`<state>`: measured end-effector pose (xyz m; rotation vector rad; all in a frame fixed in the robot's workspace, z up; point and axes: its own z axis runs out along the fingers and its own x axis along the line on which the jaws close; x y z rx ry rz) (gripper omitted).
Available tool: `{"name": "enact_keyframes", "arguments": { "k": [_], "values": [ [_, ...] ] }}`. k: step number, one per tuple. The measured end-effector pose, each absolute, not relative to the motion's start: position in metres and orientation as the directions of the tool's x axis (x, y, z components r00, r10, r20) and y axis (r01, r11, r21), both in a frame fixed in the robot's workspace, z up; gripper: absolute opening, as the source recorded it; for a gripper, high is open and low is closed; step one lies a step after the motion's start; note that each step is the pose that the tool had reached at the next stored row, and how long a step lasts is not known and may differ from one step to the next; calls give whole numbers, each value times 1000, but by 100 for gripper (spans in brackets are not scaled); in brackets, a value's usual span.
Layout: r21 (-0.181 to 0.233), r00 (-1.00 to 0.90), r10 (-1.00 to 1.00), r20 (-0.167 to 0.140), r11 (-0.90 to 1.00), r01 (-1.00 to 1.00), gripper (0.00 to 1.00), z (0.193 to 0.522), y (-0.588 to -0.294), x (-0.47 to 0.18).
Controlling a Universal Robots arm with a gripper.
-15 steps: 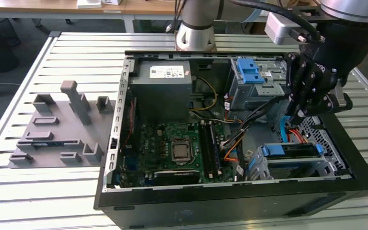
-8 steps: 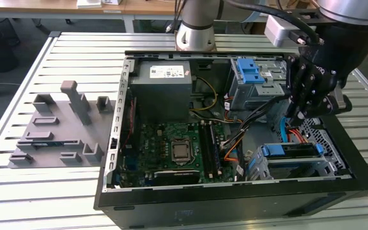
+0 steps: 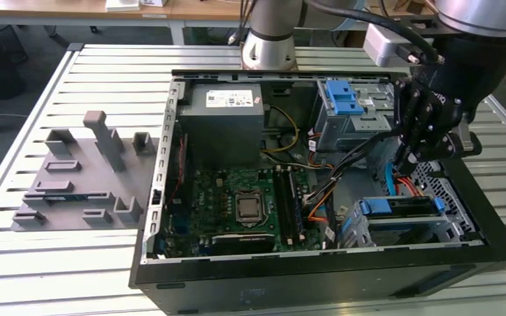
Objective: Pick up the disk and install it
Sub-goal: 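Insert the second disk wire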
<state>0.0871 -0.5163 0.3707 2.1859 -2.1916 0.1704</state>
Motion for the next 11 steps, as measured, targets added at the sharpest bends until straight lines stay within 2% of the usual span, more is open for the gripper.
{"name": "enact_keyframes", "arguments": {
  "k": [3, 8, 11],
  "values": [
    [-48, -5, -994, 105, 0, -999, 16, 370, -516, 87],
    [-48, -6, -998, 68, 2, -999, 16, 369, -516, 87],
    [-48, -6, -998, 65, 2, -999, 16, 368, -516, 87]
  ]
}}
